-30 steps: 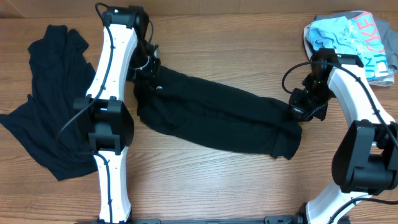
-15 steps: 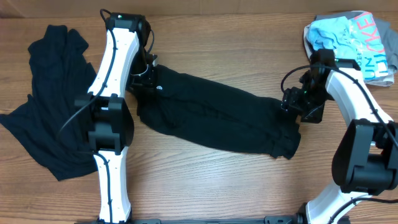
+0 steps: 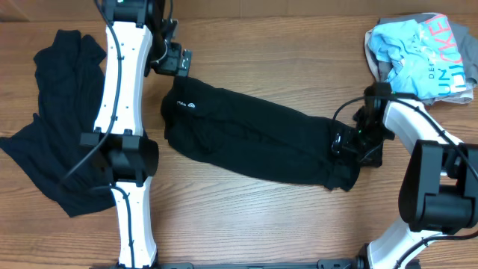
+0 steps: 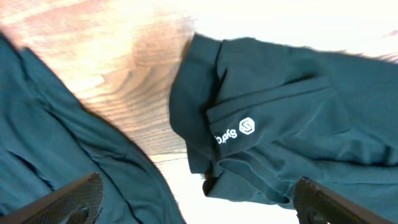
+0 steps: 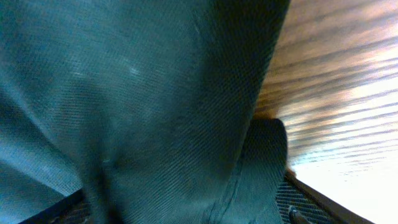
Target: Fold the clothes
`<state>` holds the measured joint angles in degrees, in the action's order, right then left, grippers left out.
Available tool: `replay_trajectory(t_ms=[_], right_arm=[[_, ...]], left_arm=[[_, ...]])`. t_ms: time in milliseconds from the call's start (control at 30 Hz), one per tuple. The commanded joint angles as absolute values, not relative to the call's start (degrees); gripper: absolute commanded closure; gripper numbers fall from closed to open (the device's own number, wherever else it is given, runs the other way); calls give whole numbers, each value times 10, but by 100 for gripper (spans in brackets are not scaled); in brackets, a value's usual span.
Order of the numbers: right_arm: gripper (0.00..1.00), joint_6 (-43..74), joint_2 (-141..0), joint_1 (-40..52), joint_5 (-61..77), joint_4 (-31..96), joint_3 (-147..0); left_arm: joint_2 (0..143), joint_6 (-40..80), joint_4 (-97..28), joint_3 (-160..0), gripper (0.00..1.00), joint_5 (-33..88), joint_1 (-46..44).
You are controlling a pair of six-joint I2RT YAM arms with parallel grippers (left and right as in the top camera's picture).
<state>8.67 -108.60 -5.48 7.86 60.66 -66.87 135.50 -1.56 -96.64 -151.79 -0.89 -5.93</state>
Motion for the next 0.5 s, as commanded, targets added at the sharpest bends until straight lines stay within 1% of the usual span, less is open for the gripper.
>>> replay_trajectory(t_ms=[0,133,167,200,233,300,367,467], right_arm=[[14,81,-1074,-53,90,567,-622],[15,90,-1074,-53,91,502,-575],[18,95,-1074,-53,91,488,-566],[27,102,-1074,-53,91,476,-559],[42,110,-1074,-53,91,465,-553],[77,133,-1074,-53,86,455,-550],[96,162,-1074,-56,75,447,-552],[96,172,-1074,-70,74,447,-561]], left_arm=[[1312,-6,-968,-1554,0,-4,-56],[1300,-7,-967,-1555,0,-4,-56],[1300,-7,-967,-1555,0,-4,-56],[1300,-7,-967,-1555,0,-5,-56],[1300,-7,-967,-1555,0,-4,-56],[1300,-7,-966,-1555,0,-6,-56],[1300,-6,-963,-1555,1,-18,-56],[1300,-5,-952,-1555,1,-32,-56]])
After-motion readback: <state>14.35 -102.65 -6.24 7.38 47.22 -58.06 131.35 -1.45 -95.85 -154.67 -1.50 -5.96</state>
